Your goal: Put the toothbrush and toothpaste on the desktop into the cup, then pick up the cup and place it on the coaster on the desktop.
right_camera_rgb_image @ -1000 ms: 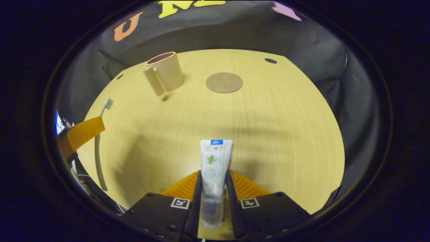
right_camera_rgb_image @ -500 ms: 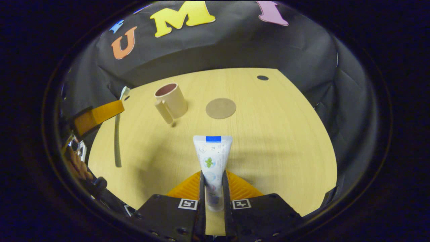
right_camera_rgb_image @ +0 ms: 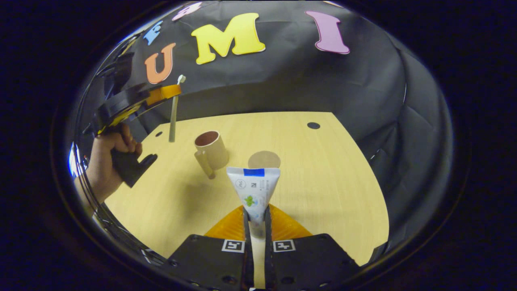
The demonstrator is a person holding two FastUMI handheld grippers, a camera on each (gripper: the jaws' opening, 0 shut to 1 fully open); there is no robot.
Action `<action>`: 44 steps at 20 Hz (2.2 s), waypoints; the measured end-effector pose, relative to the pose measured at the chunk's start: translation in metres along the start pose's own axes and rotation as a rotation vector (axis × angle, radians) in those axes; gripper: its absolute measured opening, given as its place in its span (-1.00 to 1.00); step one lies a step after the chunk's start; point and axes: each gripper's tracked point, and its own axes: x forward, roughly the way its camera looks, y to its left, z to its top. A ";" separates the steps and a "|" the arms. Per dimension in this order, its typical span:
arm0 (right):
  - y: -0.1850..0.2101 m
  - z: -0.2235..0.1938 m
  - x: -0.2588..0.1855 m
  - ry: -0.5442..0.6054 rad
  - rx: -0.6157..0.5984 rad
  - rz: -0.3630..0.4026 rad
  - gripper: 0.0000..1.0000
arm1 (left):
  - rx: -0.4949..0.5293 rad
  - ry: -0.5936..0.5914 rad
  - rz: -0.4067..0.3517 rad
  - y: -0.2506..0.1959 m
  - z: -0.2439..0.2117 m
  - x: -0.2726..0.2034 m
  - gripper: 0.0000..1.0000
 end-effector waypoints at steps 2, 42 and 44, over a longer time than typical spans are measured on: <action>0.001 0.005 -0.006 -0.013 -0.008 0.005 -0.79 | -0.023 -0.025 -0.020 -0.004 0.001 0.013 -0.94; 0.096 0.152 0.043 -0.267 -0.106 0.180 -0.80 | 0.012 0.167 0.141 0.078 -0.040 -0.077 0.96; 0.114 0.174 0.056 -0.319 -0.111 0.207 -0.79 | 0.014 0.181 0.144 0.079 -0.040 -0.088 0.96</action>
